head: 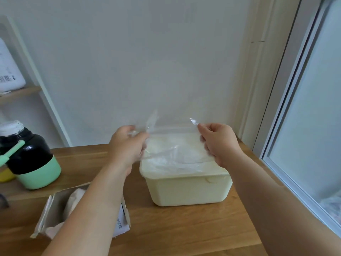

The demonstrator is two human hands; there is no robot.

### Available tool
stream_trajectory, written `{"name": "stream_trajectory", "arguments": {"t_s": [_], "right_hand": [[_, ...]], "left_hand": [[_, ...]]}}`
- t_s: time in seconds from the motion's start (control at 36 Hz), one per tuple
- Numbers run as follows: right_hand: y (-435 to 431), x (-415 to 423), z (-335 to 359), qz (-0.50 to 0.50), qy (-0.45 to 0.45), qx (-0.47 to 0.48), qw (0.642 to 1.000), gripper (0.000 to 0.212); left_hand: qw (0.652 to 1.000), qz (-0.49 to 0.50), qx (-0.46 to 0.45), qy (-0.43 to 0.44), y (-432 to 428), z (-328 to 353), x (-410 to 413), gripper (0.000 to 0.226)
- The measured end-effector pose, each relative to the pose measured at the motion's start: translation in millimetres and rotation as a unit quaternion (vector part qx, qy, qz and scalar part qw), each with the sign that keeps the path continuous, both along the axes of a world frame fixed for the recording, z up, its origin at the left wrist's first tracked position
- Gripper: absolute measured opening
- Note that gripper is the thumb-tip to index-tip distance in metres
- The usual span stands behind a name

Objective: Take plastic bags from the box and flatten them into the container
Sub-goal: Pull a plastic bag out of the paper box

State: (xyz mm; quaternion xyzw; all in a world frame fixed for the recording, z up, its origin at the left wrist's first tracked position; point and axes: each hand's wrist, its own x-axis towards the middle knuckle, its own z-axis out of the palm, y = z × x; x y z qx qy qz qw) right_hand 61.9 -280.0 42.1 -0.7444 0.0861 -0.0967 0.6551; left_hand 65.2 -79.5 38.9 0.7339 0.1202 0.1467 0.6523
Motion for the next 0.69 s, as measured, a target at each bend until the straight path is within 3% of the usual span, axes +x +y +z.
{"name": "stream_trajectory", "arguments": {"t_s": [0.08, 0.14, 0.22, 0.28, 0.33, 0.39, 0.44, 0.53, 0.58, 0.64, 0.69], "right_hand": [[-10.0, 6.7, -5.5, -0.04, -0.015, -0.117, 0.992, 0.032], [-16.4, 11.4, -9.5, -0.054, -0.012, -0.174, 0.983, 0.033], [-22.7, 18.8, -15.7, -0.048, 0.003, -0.244, 0.969, 0.037], [-24.4, 22.7, -18.4, -0.042, 0.015, -0.287, 0.957, 0.035], [-24.5, 23.5, -20.3, -0.034, 0.03, -0.327, 0.944, 0.03], [-22.7, 21.7, -21.2, -0.035, 0.044, -0.373, 0.926, 0.038], [-21.1, 16.1, -20.6, -0.044, 0.039, -0.445, 0.893, 0.048], [-15.8, 8.5, -16.4, -0.02, -0.073, -0.535, 0.841, 0.045], [-11.6, 7.1, -12.6, 0.061, -0.104, -0.525, 0.842, 0.038], [-8.9, 7.8, -12.4, 0.159, -0.024, -0.499, 0.852, 0.041], [-9.8, 11.9, -18.1, 0.232, 0.078, -0.507, 0.826, 0.057]], "left_hand": [[0.977, 0.14, 0.139, -0.085, 7.0, -1.5, -3.3, 0.062], [0.932, 0.175, 0.216, -0.233, 5.3, 1.6, -10.4, 0.058], [0.857, 0.011, 0.337, -0.39, -8.5, 6.9, -10.1, 0.041], [0.837, -0.159, 0.406, -0.332, -18.6, 7.2, -6.1, 0.046], [0.81, -0.274, 0.489, -0.17, -25.7, 3.4, -0.2, 0.053], [0.756, -0.32, 0.571, -0.014, -27.4, -4.9, 8.4, 0.062], [0.718, -0.344, 0.601, 0.075, -28.2, -10.8, 14.4, 0.067], [0.7, -0.35, 0.608, 0.131, -31.5, -17.5, 21.4, 0.07], [0.692, -0.35, 0.615, 0.144, -35.5, -20.9, 25.6, 0.069], [0.688, -0.352, 0.616, 0.155, -38.9, -24.6, 29.5, 0.063], [0.679, -0.356, 0.624, 0.154, -40.3, -30.2, 35.4, 0.054]]}}
